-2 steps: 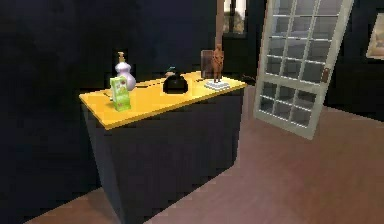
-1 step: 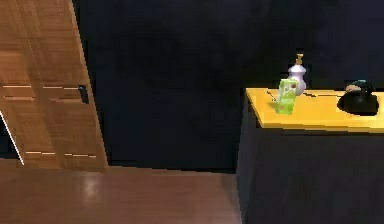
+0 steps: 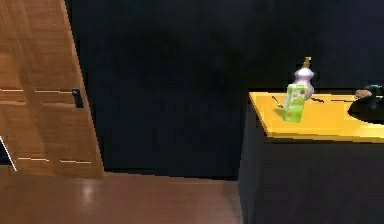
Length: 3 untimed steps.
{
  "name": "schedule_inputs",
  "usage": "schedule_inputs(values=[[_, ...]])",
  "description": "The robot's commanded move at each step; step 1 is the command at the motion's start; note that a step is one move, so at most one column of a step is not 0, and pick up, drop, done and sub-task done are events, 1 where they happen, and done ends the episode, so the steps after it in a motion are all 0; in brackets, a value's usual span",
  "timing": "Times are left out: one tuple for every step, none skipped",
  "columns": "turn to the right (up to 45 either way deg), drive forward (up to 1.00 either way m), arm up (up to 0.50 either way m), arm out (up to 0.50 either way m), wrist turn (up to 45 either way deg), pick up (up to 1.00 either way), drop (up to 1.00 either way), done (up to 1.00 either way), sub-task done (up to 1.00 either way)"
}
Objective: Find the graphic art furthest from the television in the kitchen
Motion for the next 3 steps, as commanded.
schedule_inputs(values=[[-45.0, 0.0, 0.0, 0.0, 0.0, 0.0, 0.0, 0.0, 0.0], [-30.0, 0.0, 0.0, 0.0, 0.0, 0.0, 0.0, 0.0, 0.0], [0.0, 0.15, 0.0, 0.0, 0.0, 0.0, 0.0, 0.0, 0.0]])
